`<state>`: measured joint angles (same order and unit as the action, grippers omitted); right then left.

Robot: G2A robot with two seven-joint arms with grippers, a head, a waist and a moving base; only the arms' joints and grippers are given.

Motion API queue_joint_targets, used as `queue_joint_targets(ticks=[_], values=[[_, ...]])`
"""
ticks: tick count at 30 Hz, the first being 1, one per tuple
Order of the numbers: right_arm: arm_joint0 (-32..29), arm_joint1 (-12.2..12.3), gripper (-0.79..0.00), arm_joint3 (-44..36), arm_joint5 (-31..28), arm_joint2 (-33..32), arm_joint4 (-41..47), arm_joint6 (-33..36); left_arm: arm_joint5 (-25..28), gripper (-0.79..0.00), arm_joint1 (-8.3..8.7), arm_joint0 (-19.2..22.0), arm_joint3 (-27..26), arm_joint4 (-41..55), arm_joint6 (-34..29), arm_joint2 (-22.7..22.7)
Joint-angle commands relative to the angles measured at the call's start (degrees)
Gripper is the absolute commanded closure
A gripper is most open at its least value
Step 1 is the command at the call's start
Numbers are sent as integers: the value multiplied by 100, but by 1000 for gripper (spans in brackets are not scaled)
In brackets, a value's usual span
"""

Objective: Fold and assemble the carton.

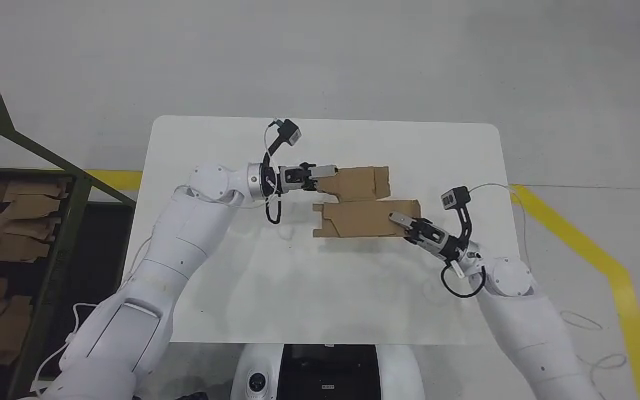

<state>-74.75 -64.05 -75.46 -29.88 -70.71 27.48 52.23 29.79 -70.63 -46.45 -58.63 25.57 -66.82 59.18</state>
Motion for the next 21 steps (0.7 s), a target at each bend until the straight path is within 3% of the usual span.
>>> queue_joint_targets(ticks=[1,8,11,14,21], values=[[-19,1,0,-22,-22,-18,50,14,13,-714,0,1,5,-31,24,-4],[-71,4,0,-48,-52,-56,128,15,46,-416,8,-2,-7,-240,144,-20],[-89,4,0,-50,-57,-73,144,-8,43,-323,10,-1,5,-320,187,-35],[-102,6,0,-62,-47,-84,136,-15,28,-256,11,11,38,-354,214,-39],[-145,10,0,-144,-55,-107,83,-45,-19,-259,10,57,125,-490,308,-61]])
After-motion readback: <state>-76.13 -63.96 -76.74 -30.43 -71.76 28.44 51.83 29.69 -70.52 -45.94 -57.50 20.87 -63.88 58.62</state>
